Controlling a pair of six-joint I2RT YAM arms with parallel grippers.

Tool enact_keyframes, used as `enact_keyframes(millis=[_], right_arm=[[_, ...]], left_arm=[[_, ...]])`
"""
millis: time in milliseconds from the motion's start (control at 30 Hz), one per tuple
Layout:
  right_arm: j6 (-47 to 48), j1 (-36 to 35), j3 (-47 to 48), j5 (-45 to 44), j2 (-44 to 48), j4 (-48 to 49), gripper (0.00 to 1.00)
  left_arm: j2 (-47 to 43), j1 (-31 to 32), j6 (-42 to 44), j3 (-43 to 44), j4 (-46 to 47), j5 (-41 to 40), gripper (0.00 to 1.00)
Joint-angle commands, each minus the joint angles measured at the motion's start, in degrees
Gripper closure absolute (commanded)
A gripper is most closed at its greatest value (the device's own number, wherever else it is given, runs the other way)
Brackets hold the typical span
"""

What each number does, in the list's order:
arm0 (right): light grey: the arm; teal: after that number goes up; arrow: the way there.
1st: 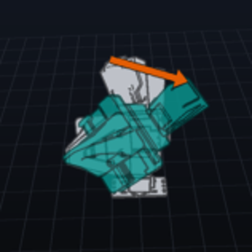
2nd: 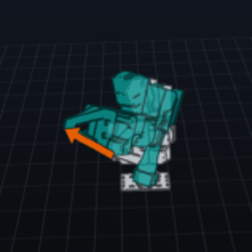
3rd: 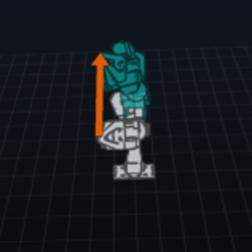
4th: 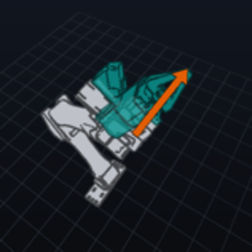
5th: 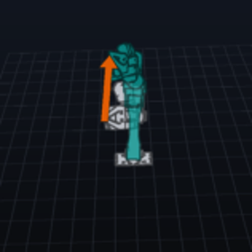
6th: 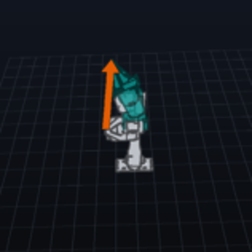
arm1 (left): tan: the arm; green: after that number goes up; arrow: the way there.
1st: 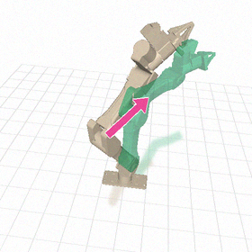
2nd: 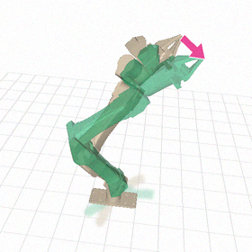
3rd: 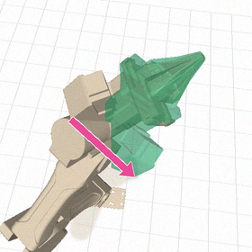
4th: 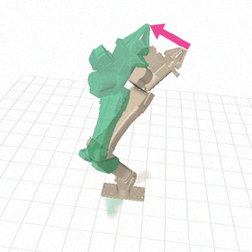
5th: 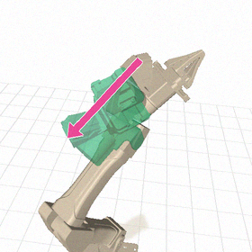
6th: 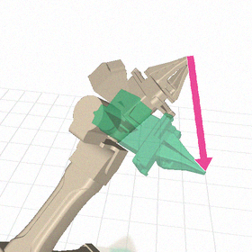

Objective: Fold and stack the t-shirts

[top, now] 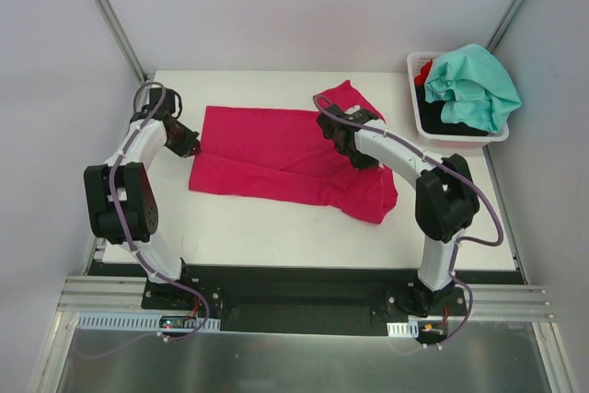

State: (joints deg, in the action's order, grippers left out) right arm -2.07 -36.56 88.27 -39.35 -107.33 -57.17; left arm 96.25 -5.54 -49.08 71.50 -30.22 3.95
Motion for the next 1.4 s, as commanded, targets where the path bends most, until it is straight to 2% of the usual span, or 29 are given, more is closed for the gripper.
enact_keyframes(millis=[0,367,533,767,867,900,933,967,1000,1033,1067,1100,1133,1200,1233,1267,1367], right_arm=[[1.7,1.1,3.3,0.6,-1.5,-0.4,0.99],[1.7,1.4,3.4,0.6,-4.8,1.2,0.96],[5.6,1.8,0.3,0.9,-2.5,9.3,0.96],[10.0,3.9,5.6,-0.5,-7.9,12.0,0.92],[11.1,4.4,6.0,-0.3,-8.3,15.0,0.85],[11.5,4.6,6.3,0.0,-8.4,15.0,0.79],[11.6,4.7,6.5,0.2,-8.5,15.2,0.71],[11.7,4.7,6.9,0.1,-8.6,15.1,0.55],[12.0,4.7,7.1,-0.2,-8.7,15.2,0.34],[12.3,4.7,7.3,-1.3,-8.6,15.2,0.33],[12.3,4.8,7.4,-1.8,-8.1,15.2,0.32],[12.3,4.9,7.3,-2.0,-7.4,15.5,0.29],[12.4,4.8,6.9,-2.0,-6.6,16.0,0.28],[12.2,4.9,6.3,-0.4,-3.3,16.6,0.28],[11.4,4.8,6.6,1.8,-2.3,16.0,0.28],[10.7,4.8,7.0,3.5,-1.3,13.8,0.28],[6.7,4.7,7.7,10.3,2.4,10.1,0.29]], left_arm=[[3.1,0.8,-0.5,2.8,0.0,-0.8,1.0],[7.1,1.1,-0.5,3.9,0.4,-1.7,1.0],[7.2,1.1,-0.3,5.4,0.8,-1.5,1.0],[7.0,1.1,0.0,6.2,0.9,-1.3,1.0],[7.2,1.1,0.5,6.3,1.0,-1.1,0.93],[7.3,1.1,0.4,6.5,1.0,-1.0,0.92],[7.4,1.1,0.5,6.4,1.1,-0.7,0.8],[7.4,1.1,0.6,6.3,1.2,-0.5,0.7],[7.5,1.1,0.7,6.2,1.3,-0.4,0.66],[7.3,1.1,0.5,6.1,1.4,-0.3,0.61],[7.3,1.1,0.5,6.0,1.4,-0.2,0.51],[6.9,1.1,0.4,5.9,1.4,-0.2,0.36],[6.8,1.1,0.2,6.0,1.4,-0.2,0.3],[5.5,1.4,0.5,6.4,1.3,0.5,0.27],[4.7,1.7,1.1,6.5,1.4,0.8,0.22],[3.9,3.1,1.4,6.6,1.3,0.5,0.1],[0.3,6.9,2.8,5.3,0.9,-1.0,0.03]])
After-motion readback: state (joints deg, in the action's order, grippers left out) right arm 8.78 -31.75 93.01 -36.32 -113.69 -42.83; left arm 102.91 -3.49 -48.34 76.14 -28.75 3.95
